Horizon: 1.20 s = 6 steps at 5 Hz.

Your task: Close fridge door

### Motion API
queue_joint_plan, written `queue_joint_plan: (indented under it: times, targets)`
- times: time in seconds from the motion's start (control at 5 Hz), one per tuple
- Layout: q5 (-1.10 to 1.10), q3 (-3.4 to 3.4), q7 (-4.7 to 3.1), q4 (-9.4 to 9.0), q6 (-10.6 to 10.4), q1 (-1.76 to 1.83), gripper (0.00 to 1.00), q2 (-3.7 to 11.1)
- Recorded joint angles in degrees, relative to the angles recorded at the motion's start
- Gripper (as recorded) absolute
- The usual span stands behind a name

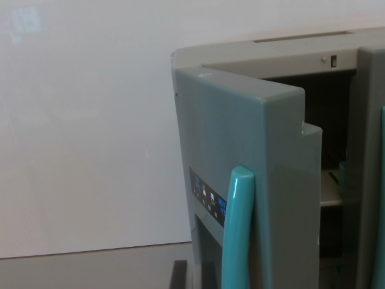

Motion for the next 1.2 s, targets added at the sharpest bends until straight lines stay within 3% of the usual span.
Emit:
queue_joint_plan:
  times: [0.6, 0.8, 1.0, 1.2]
  targets:
    - [0.0, 0.03, 0.0, 0.0, 0.0, 0.0, 1.0, 0.51]
    - [0.0, 0.66, 0.0, 0.0, 0.0, 0.0, 1.0, 2.25]
    - [0.0, 0.66, 0.0, 0.0, 0.0, 0.0, 1.0, 2.25]
    - [0.0, 1.49, 0.0, 0.0, 0.0, 0.0, 1.0, 5.4]
